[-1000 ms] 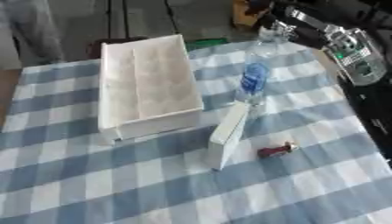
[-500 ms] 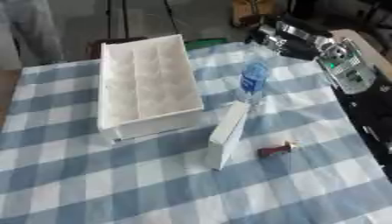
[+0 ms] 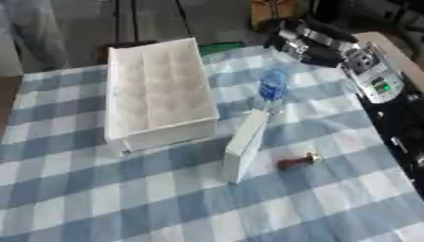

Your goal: Pick up objects on the table and place them in the box.

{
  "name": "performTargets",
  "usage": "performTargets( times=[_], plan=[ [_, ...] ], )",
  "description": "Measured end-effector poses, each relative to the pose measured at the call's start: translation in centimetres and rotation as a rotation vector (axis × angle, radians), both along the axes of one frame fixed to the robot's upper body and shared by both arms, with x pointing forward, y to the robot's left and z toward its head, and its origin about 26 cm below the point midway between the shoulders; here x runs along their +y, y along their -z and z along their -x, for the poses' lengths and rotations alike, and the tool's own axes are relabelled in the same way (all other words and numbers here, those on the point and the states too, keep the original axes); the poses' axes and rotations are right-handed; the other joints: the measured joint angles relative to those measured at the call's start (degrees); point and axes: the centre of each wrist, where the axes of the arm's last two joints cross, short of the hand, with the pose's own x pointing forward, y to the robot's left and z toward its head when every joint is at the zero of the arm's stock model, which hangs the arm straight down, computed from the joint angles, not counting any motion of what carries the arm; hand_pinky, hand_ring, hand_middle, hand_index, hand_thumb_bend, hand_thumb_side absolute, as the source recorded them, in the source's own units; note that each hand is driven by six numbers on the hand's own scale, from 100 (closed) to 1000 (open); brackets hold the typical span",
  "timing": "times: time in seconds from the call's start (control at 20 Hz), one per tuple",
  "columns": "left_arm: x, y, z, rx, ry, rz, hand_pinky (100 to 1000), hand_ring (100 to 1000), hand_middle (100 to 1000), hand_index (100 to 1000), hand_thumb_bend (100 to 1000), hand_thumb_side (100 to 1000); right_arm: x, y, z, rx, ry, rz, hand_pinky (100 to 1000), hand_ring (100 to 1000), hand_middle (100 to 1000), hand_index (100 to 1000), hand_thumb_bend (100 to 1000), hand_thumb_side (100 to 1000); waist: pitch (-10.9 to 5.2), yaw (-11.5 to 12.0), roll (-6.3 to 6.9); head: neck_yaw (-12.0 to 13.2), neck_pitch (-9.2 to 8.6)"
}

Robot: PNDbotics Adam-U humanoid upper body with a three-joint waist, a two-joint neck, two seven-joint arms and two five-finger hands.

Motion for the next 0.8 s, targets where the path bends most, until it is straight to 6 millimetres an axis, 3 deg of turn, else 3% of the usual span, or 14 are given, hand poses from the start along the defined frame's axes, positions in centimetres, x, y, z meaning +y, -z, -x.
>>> performTargets(
  times=[0.8],
  plan=[
    [0.00,0.00,0.00,0.000,0.000,0.000,529,719,776,878,710,661,-0.25,0.12,-0.20,0.007,0.009,-0.004,820,735,867,982,100,923,-0.15,-0.11,0.00,0.00,0.00]
  ],
)
